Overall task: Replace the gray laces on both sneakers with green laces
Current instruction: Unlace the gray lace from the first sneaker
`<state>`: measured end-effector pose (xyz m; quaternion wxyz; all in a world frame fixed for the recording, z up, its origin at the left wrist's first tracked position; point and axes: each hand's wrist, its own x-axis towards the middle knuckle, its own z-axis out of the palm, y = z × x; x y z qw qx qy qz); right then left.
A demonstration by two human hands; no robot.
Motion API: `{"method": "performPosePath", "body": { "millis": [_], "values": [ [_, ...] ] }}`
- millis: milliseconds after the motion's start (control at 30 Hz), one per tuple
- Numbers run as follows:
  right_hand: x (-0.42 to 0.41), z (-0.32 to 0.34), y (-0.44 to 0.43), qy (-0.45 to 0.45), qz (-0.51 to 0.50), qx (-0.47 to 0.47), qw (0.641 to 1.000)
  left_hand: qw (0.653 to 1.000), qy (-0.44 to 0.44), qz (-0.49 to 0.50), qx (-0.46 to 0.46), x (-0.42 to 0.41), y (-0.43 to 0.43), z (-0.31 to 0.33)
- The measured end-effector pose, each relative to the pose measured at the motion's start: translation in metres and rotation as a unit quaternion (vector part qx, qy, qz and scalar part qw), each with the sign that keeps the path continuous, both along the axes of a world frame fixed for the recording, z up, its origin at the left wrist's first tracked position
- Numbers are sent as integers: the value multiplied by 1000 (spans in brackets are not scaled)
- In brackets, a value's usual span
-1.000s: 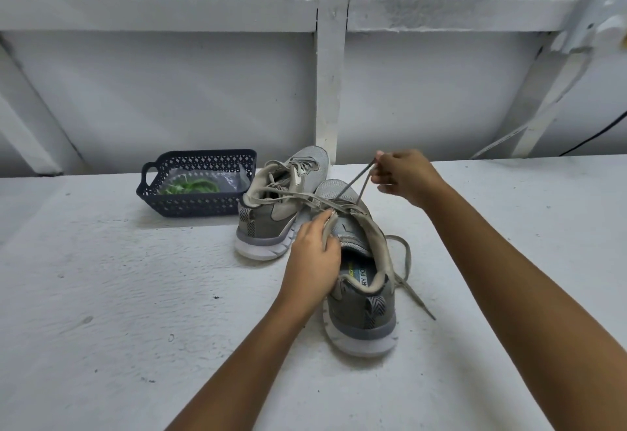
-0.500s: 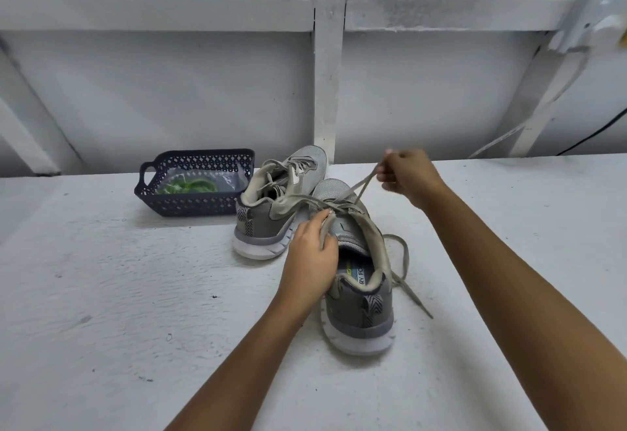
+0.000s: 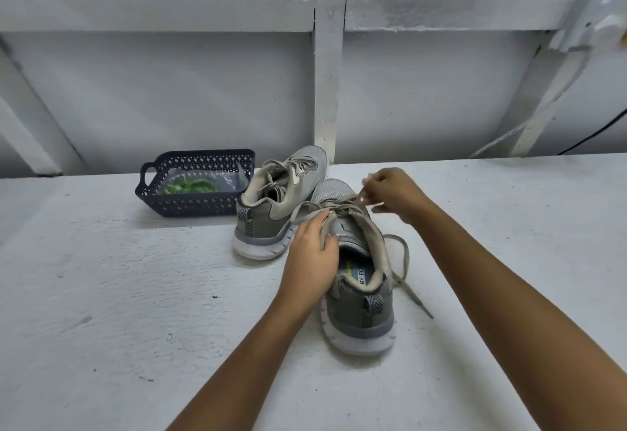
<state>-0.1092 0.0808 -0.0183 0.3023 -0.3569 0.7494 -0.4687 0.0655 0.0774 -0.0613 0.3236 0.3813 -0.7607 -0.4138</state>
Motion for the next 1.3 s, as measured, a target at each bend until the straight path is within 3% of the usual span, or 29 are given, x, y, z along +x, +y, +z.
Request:
{"method": "performPosePath", "body": {
  "millis": [167, 267, 333, 433, 533, 667, 733, 933, 1067, 1167, 1300],
  "values": [
    [-23, 16, -5, -44, -141, -116, 982, 1000, -2, 5, 2, -1, -1, -2],
    [-14, 7, -2, -69, -79, -18, 994, 1000, 0, 3, 9, -1, 0, -1],
    [-4, -2, 2, -40, 3, 76, 996, 1000, -3, 6, 9, -1, -1, -1],
    [6, -10, 4, 30, 50, 97, 994, 1000, -2, 6, 3, -1, -1, -2],
    [6, -7, 1, 17, 13, 43, 999, 1000, -2, 6, 6, -1, -1, -1],
    [-12, 5, -4, -42, -122, -83, 988, 1000, -5, 3, 8, 0, 0, 0],
    [-16, 8, -3, -51, -148, -97, 983, 1000, -6, 3, 10, 0, 0, 0],
    [7, -9, 6, -40, -4, 59, 997, 1000, -5, 6, 9, -1, 0, -1],
    [7, -12, 5, 6, 26, 59, 998, 1000, -6, 6, 7, -1, -1, -1],
    [2, -9, 2, -67, -21, 6, 998, 1000, -8, 4, 7, 0, 0, -1],
    [-15, 1, -2, -122, -174, -128, 969, 1000, -9, 3, 3, 0, 0, 0]
  ]
}}
